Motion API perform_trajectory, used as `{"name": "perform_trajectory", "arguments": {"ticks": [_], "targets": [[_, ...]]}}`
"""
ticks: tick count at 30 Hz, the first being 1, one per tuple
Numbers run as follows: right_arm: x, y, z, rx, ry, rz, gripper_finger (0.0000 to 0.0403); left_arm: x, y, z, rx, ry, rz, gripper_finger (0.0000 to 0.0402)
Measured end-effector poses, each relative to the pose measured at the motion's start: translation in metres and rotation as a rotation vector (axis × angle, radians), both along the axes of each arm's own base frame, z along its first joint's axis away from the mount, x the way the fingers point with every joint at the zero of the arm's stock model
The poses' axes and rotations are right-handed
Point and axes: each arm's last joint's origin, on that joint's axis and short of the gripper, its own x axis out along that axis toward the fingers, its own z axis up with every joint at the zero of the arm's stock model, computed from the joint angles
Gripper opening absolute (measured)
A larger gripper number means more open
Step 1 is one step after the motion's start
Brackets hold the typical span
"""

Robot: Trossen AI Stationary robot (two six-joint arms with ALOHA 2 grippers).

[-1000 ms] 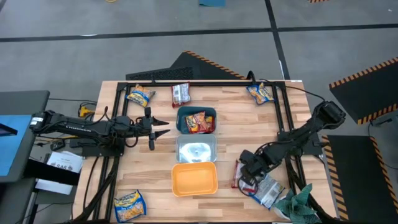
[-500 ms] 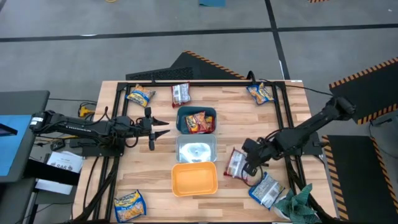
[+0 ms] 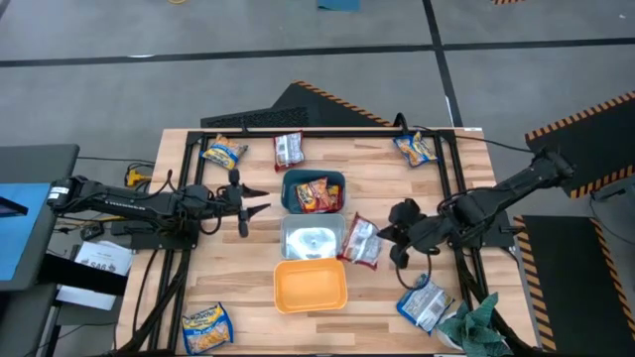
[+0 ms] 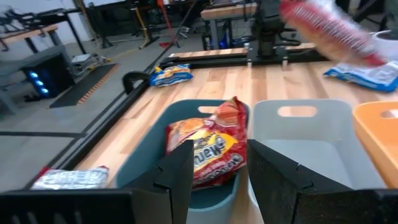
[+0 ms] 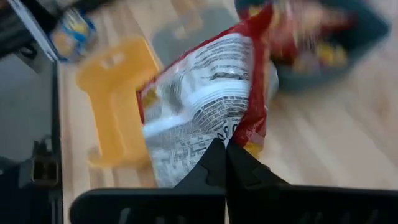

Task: Sort Maruchan noodles
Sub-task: Put the red noodle pack into the white bin

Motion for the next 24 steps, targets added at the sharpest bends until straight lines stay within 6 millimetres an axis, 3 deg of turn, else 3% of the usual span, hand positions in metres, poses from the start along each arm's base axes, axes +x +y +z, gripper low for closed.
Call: {"name": "perform_trajectory", "arguments": {"ticks": [5, 12, 18, 24], "targets": [[0.033, -0.005, -0.002, -0.108, -0.122, -0.027, 0.0006, 0.000, 0.000, 0.000, 0.005, -0.003, 0.012, 0.0137], [0.076, -0.023, -0.041, -0.180, -0.031, -0.101, 0.0008, 0.000, 0.000, 0.001, 0.002, -0.008, 0.013, 0.0137], [0.090, -0.032, -0.059, -0.151, 0.035, -0.078, 0.0013, 0.000, 0.000, 0.001, 0.004, -0.011, 0.012, 0.0137], [0.098, -0.030, -0.059, -0.141, -0.026, -0.052, 0.0040, 0.000, 0.000, 0.001, 0.003, -0.012, 0.012, 0.0137]]}}
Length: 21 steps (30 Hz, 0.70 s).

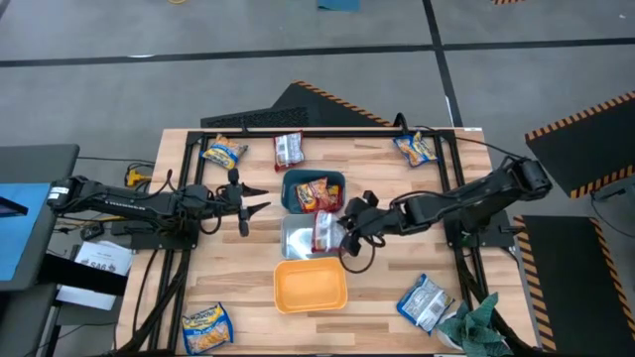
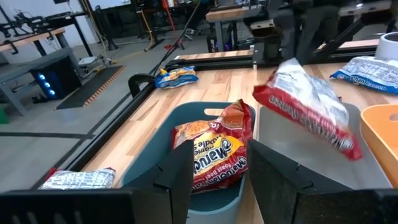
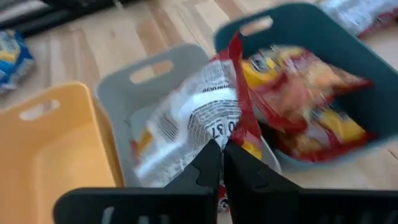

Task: Sort Maruchan noodles
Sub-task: Put the red noodle pack into the white bin

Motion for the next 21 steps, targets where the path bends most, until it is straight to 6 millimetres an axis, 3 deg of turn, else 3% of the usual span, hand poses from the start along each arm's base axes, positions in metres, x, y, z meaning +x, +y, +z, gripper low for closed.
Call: {"name": "perform_trajectory", "arguments": {"ticks": [8, 14, 21], "targets": [[0.006, 0.001, 0.001, -0.020, -0.049, 0.029, 0.0072, 0.000, 0.000, 0.000, -0.002, -0.003, 0.000, 0.0137], [0.006, -0.003, 0.008, -0.032, -0.079, 0.026, 0.0140, 0.000, 0.000, 0.001, -0.003, -0.012, 0.000, 0.0137], [-0.020, -0.014, 0.015, -0.197, 0.054, -0.031, 0.0209, 0.000, 0.000, 0.005, -0.022, -0.058, 0.022, 0.0137]]}}
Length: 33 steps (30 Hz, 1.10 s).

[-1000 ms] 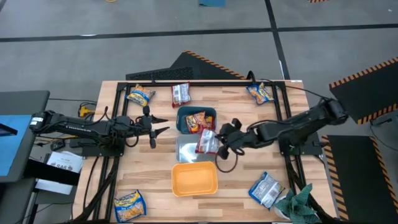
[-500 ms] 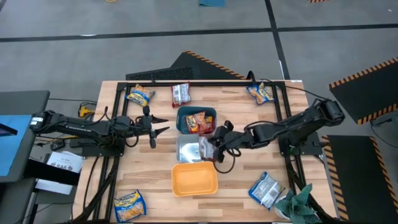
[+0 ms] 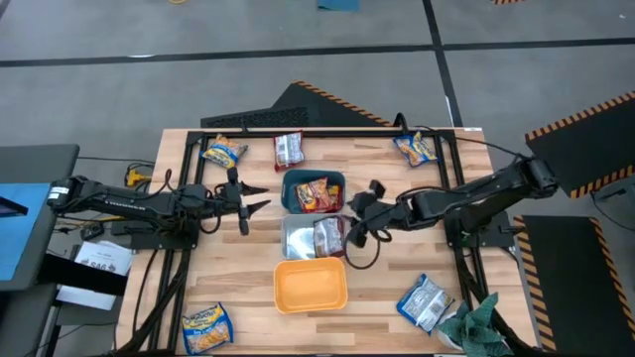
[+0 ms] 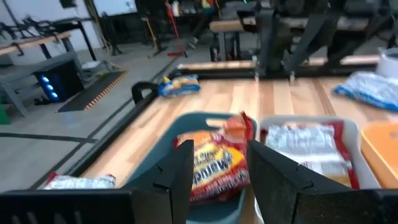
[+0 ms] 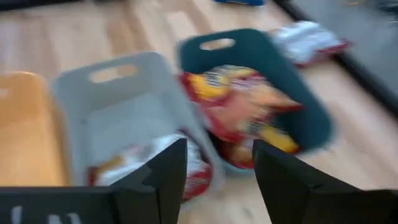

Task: Sort Maruchan noodles
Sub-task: Put the red noodle pack into the white bin

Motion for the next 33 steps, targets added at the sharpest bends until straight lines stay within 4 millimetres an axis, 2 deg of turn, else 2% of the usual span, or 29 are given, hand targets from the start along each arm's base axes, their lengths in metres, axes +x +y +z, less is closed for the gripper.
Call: {"name": "perform_trajectory", "arguments": {"ticks": [5, 9, 11, 15, 17, 21, 23, 27, 33], "targets": [[-0.021, -0.006, 0.002, -0.049, -0.017, -0.062, 0.0218, 0.004, 0.006, -0.001, -0.099, -0.053, 0.125, 0.0137], [-0.029, -0.014, 0.001, -0.048, -0.060, -0.093, 0.0215, 0.013, 0.024, -0.016, -0.204, -0.019, 0.266, 0.0137], [-0.027, -0.019, 0.002, -0.044, -0.086, -0.117, 0.0213, 0.019, 0.041, -0.020, -0.228, 0.014, 0.356, 0.0137], [-0.024, -0.030, 0.007, -0.033, -0.151, -0.163, 0.0210, 0.036, 0.087, -0.001, -0.283, 0.076, 0.438, 0.0137], [-0.021, -0.034, 0.007, -0.029, -0.170, -0.178, 0.0210, 0.046, 0.113, 0.009, -0.330, 0.143, 0.464, 0.0137], [-0.020, -0.036, 0.004, -0.031, -0.152, -0.182, 0.0210, 0.059, 0.158, 0.011, -0.474, 0.332, 0.548, 0.0137], [-0.021, -0.035, 0.002, -0.035, -0.128, -0.178, 0.0210, 0.065, 0.177, 0.004, -0.529, 0.418, 0.580, 0.0137], [-0.022, -0.030, 0.001, -0.036, -0.115, -0.157, 0.0210, 0.082, 0.201, -0.016, -0.604, 0.476, 0.585, 0.0137], [-0.023, -0.024, 0.001, -0.035, -0.112, -0.132, 0.0210, 0.095, 0.225, -0.047, -0.695, 0.487, 0.600, 0.0137]]}}
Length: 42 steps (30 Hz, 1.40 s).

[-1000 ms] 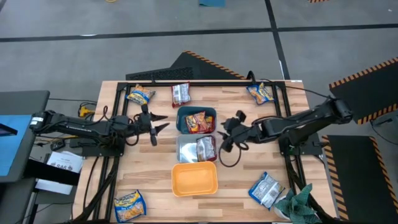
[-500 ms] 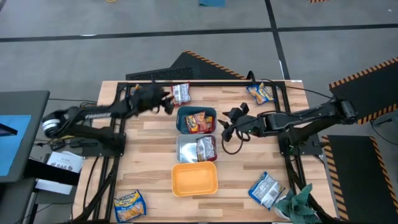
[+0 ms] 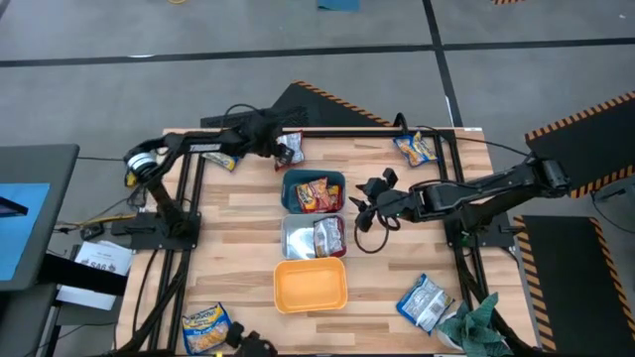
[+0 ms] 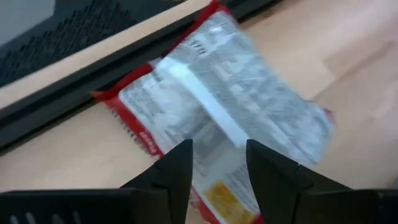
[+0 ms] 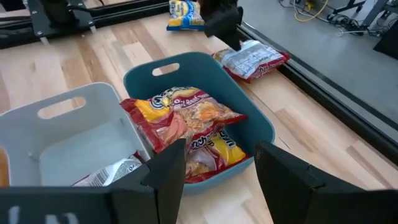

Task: Sort Maruchan noodles
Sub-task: Put the red noodle pack into the white bin

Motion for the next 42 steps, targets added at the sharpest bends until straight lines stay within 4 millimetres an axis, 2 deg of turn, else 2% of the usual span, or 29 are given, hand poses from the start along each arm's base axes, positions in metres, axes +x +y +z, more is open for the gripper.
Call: {"name": "perform_trajectory", "arguments": {"ticks": [5, 12, 14, 18, 23, 28, 32, 38, 42], "targets": [[0.000, 0.000, 0.000, 0.000, 0.002, 0.001, 0.0210, 0.002, 0.010, -0.013, -0.014, -0.022, 0.061, 0.0137], [0.001, 0.000, 0.001, 0.003, -0.016, 0.000, 0.0210, 0.003, 0.010, -0.024, -0.008, 0.043, 0.034, 0.0132], [0.001, 0.000, 0.001, 0.004, -0.017, 0.000, 0.0210, 0.004, 0.009, -0.026, 0.006, 0.078, 0.020, 0.0109], [0.001, 0.000, 0.001, 0.004, -0.016, 0.000, 0.0210, 0.001, 0.008, -0.029, 0.028, 0.163, -0.006, 0.0018], [0.001, 0.000, 0.001, 0.003, -0.013, 0.000, 0.0210, -0.001, 0.007, -0.026, 0.059, 0.205, -0.037, 0.0002], [0.001, 0.000, 0.001, 0.003, -0.013, 0.000, 0.0210, -0.007, 0.000, -0.002, 0.101, 0.199, -0.045, 0.0000], [0.001, 0.000, 0.001, 0.003, -0.013, 0.000, 0.0210, -0.013, -0.009, 0.030, 0.163, 0.153, -0.054, 0.0000], [0.001, 0.000, 0.001, 0.003, -0.015, 0.000, 0.0210, -0.022, -0.033, 0.073, 0.260, 0.123, -0.083, 0.0001], [0.001, 0.000, 0.001, 0.004, -0.016, 0.000, 0.0210, -0.026, -0.052, 0.095, 0.303, 0.094, -0.124, 0.0001]]}}
